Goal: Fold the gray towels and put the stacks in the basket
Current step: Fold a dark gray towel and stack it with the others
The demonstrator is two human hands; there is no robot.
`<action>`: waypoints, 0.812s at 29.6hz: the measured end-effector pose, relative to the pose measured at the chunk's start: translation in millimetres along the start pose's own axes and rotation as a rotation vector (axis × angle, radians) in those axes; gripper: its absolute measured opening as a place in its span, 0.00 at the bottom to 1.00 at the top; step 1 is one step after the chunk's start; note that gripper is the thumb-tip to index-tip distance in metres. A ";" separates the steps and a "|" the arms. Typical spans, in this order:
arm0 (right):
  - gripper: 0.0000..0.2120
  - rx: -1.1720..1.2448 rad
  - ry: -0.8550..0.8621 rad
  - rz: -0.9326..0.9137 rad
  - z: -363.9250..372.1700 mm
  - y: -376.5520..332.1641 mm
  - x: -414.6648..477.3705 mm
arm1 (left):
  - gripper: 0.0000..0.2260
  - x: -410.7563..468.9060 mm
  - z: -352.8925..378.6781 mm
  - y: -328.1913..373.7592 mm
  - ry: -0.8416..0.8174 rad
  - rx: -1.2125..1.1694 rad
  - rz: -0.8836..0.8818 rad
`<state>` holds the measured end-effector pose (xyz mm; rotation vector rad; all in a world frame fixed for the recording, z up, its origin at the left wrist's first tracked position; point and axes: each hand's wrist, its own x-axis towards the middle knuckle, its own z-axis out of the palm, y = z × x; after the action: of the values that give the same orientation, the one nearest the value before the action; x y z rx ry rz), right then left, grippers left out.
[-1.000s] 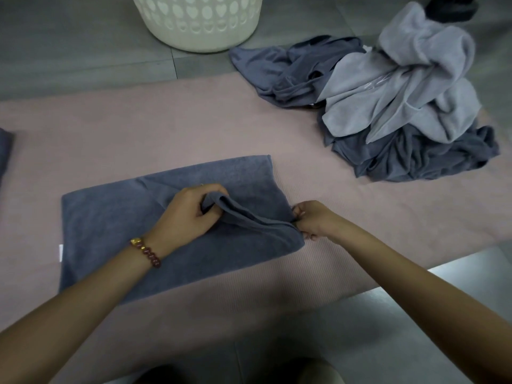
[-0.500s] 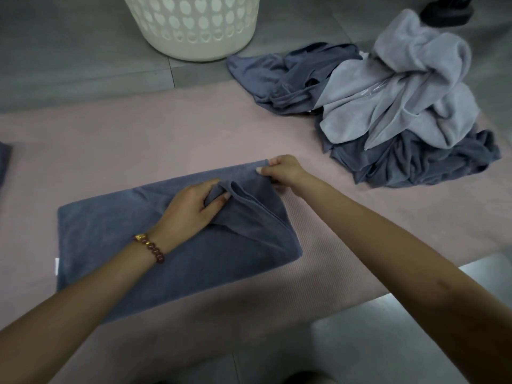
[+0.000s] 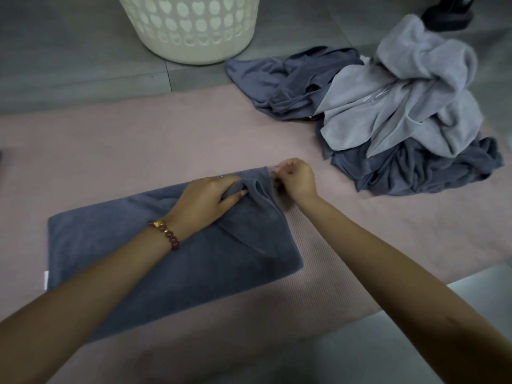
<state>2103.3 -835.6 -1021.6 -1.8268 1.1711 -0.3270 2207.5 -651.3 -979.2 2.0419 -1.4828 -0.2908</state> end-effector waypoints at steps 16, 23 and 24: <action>0.14 -0.145 -0.369 0.080 5.8 -4.7 -19.6 | 0.09 -6.6 -4.5 -9.7 0.044 -0.106 0.183; 0.16 -0.070 -0.285 -0.080 6.7 -1.5 -20.4 | 0.08 -11.5 -4.4 -9.0 0.056 -0.120 0.198; 0.16 0.011 -0.289 -0.061 7.0 -2.8 -20.5 | 0.08 -12.6 -4.3 -9.8 0.062 -0.123 0.200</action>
<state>2098.9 -814.6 -1018.3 -1.8313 0.9139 -0.0983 2212.9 -636.4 -983.5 1.7753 -1.5758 -0.2300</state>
